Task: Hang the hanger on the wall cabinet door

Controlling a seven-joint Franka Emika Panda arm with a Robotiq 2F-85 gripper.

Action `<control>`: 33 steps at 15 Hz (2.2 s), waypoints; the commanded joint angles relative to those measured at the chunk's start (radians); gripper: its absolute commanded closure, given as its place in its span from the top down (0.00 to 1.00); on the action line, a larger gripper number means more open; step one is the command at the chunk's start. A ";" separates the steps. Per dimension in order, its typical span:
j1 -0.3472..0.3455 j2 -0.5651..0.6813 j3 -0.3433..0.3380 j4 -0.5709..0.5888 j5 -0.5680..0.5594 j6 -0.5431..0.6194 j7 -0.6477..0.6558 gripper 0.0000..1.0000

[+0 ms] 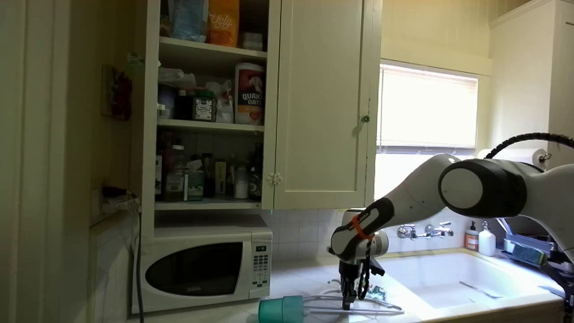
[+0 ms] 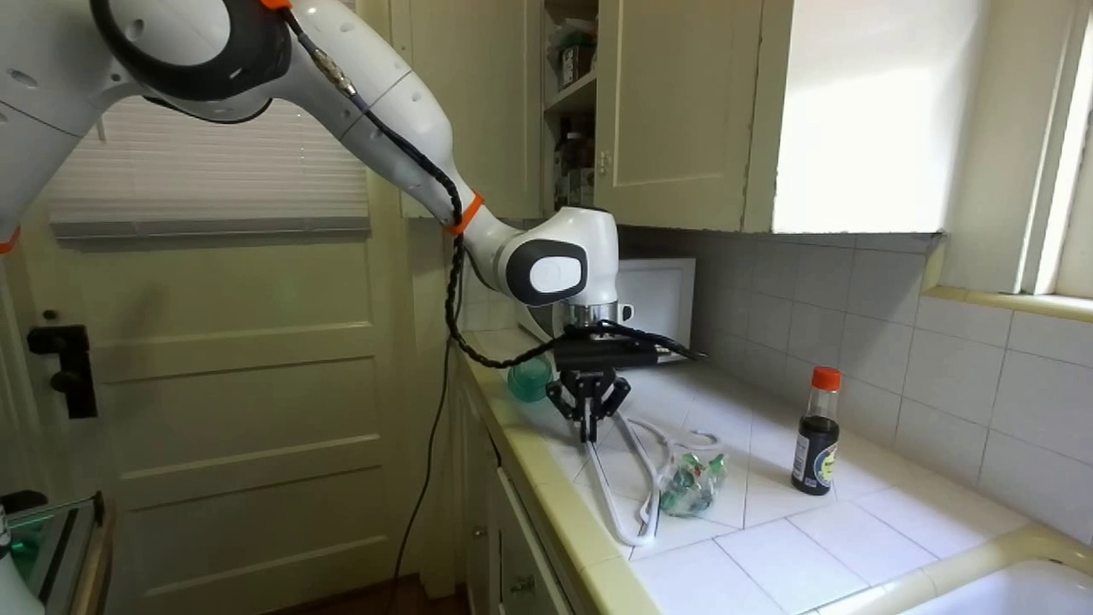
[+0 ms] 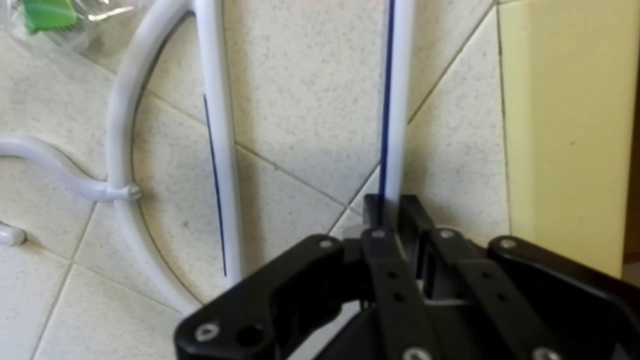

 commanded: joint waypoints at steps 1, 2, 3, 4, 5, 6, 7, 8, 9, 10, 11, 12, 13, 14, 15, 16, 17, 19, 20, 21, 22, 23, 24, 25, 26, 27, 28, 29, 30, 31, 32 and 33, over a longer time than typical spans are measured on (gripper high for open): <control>-0.010 0.004 0.007 0.010 0.000 -0.021 -0.002 0.37; -0.010 0.007 0.008 0.015 0.000 -0.030 -0.003 0.38; -0.010 0.009 0.008 0.016 0.000 -0.034 -0.004 0.45; -0.010 0.010 0.008 0.018 0.000 -0.036 -0.005 0.51; -0.012 0.013 0.010 0.020 0.003 -0.035 -0.009 0.58; -0.015 0.015 0.012 0.024 0.006 -0.036 -0.011 0.67; -0.016 0.018 0.013 0.027 0.008 -0.040 -0.013 0.74; -0.018 0.021 0.014 0.031 0.010 -0.045 -0.016 0.83; -0.019 0.024 0.014 0.035 0.010 -0.048 -0.016 0.89; -0.020 0.029 0.015 0.042 0.012 -0.053 -0.018 0.96; -0.025 0.036 0.018 0.053 0.016 -0.065 -0.023 1.00; -0.026 0.042 0.018 0.062 0.017 -0.072 -0.022 1.00; -0.030 0.050 0.020 0.073 0.019 -0.083 -0.025 1.00; -0.033 0.057 0.022 0.084 0.022 -0.096 -0.027 1.00; -0.034 0.064 0.022 0.095 0.024 -0.110 -0.028 0.98; -0.037 0.073 0.023 0.109 0.027 -0.125 -0.029 0.95; -0.039 0.080 0.023 0.120 0.030 -0.138 -0.030 0.79; -0.040 0.093 0.022 0.141 0.032 -0.160 -0.030 0.63; -0.041 0.098 0.022 0.150 0.033 -0.170 -0.030 0.55; -0.042 0.104 0.022 0.159 0.033 -0.178 -0.030 0.46; -0.042 0.107 0.021 0.167 0.032 -0.180 -0.029 0.40; -0.042 0.108 0.021 0.174 0.032 -0.185 -0.028 0.31; -0.043 0.111 0.021 0.178 0.032 -0.184 -0.029 0.24; -0.042 0.111 0.021 0.181 0.032 -0.182 -0.026 0.17; -0.042 0.111 0.021 0.182 0.031 -0.179 -0.026 0.08; -0.041 0.109 0.020 0.181 0.031 -0.177 -0.023 0.02; -0.041 0.107 0.020 0.178 0.032 -0.176 -0.020 0.00; -0.041 0.103 0.020 0.174 0.033 -0.176 -0.017 0.00; -0.039 0.097 0.018 0.167 0.032 -0.174 -0.013 0.03; -0.038 0.079 0.019 0.149 0.032 -0.172 -0.013 0.03; -0.036 0.060 0.019 0.131 0.028 -0.170 -0.016 0.03; -0.030 0.034 0.015 0.102 0.019 -0.152 -0.014 0.03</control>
